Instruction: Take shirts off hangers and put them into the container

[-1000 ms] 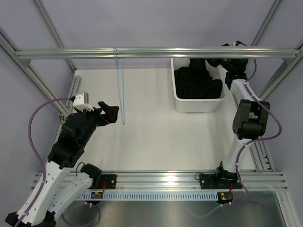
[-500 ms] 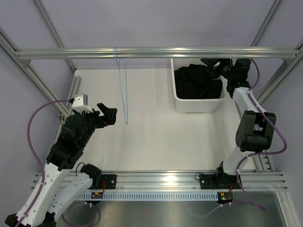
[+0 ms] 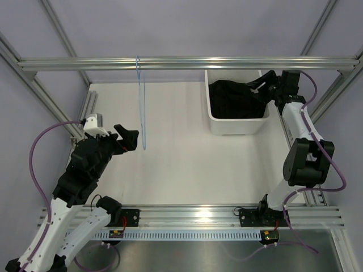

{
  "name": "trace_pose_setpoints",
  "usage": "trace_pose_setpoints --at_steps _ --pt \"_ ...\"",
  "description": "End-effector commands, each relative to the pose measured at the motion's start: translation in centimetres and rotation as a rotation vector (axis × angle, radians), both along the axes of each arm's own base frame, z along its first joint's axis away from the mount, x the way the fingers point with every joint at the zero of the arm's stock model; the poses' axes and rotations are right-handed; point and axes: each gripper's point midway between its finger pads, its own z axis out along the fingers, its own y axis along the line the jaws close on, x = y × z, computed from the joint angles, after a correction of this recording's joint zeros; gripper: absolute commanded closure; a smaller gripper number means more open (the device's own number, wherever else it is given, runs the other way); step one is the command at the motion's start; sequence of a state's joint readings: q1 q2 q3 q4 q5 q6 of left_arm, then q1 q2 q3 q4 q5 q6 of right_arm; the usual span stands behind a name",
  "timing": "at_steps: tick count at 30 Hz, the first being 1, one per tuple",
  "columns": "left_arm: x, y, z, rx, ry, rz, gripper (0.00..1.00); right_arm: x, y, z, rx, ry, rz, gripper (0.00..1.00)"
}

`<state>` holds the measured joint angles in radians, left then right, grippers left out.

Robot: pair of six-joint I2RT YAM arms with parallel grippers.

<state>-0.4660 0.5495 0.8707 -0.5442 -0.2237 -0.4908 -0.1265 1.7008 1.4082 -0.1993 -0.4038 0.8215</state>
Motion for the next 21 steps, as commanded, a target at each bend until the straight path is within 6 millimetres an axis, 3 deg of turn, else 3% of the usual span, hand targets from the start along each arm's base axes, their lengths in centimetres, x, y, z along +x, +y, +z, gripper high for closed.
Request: trace_pose_setpoints --at_steps 1,8,11,14,21 --pt "-0.2 0.0 2.4 -0.038 -0.057 -0.003 0.01 -1.3 -2.0 2.3 -0.120 -0.011 -0.068 0.31" --pt "0.1 -0.1 1.9 -0.028 -0.042 0.000 0.01 -2.4 -2.1 2.4 -0.138 -0.024 -0.079 0.32" --pt "0.2 0.1 1.6 -0.020 -0.039 0.012 0.01 -3.6 -1.3 1.9 -0.095 -0.024 -0.064 0.32" --pt "0.2 0.4 1.5 -0.008 -0.035 0.028 0.01 -5.0 -0.7 2.7 -0.058 -0.058 -0.063 0.32" --pt "0.6 1.1 0.3 0.032 0.005 0.066 0.01 -11.7 2.6 2.0 0.006 -0.109 0.051 0.31"
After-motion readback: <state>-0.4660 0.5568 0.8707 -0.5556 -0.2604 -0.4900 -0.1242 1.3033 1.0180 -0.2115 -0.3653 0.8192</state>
